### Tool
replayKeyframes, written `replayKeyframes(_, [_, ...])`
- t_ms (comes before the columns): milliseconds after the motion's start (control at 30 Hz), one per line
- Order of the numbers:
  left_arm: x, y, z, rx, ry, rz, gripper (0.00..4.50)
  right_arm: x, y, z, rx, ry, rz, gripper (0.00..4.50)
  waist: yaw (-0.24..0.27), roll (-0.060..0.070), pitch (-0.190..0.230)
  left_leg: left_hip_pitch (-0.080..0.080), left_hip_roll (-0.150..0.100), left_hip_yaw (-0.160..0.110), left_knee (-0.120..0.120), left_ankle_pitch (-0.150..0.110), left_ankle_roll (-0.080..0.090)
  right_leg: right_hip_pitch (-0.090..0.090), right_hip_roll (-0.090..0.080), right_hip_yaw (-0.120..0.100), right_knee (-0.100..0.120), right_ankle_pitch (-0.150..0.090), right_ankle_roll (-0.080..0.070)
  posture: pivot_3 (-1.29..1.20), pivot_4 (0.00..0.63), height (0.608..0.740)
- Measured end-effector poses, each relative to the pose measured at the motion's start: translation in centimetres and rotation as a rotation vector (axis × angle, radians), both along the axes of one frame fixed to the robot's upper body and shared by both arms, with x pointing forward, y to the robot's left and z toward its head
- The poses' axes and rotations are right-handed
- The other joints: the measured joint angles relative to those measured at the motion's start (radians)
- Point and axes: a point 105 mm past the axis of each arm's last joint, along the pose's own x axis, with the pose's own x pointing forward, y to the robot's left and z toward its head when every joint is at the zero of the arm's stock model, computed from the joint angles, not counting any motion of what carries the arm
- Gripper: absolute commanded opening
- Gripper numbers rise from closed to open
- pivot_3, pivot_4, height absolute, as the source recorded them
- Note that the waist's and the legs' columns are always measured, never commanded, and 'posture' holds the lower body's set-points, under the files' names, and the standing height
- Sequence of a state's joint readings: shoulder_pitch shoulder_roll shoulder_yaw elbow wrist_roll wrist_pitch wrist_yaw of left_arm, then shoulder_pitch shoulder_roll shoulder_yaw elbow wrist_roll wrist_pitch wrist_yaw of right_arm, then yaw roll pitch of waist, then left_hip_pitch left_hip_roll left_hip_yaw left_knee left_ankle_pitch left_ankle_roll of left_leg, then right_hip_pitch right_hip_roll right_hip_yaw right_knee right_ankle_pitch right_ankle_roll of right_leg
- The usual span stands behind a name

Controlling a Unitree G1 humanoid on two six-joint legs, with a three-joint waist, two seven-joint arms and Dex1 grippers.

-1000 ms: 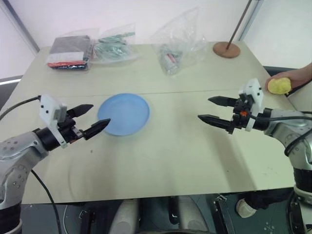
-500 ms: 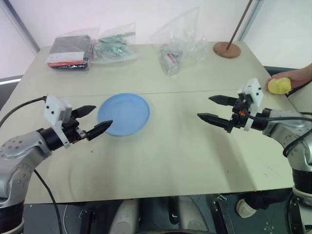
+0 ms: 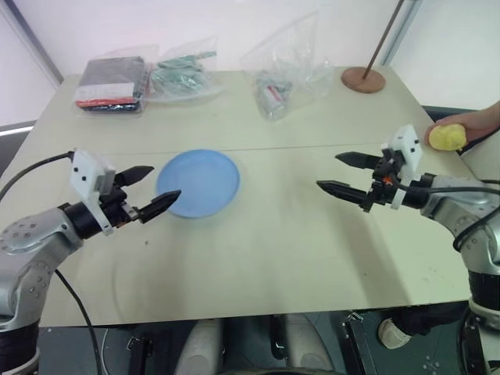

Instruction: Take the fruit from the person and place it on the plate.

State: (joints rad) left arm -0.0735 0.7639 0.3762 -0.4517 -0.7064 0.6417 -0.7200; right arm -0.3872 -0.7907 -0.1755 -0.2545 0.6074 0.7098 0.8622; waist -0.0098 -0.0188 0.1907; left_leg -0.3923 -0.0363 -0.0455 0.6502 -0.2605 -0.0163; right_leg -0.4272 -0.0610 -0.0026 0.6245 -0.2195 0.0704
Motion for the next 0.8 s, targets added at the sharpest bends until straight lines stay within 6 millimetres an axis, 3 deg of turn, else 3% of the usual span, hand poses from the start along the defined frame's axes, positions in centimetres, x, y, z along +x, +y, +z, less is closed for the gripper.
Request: replayKeyframes(800, [-0.02,-0.04,-0.05,-0.001,0.004,-0.005,4.42,-0.35,0.00,-0.12,0.017,0.003,-0.012,4.50,0.000,0.000,0.000,0.000,0.000,0.000,0.000,0.000,0.000,0.000,0.000,0.000,0.000,0.000,0.000,0.00,0.150,0.740])
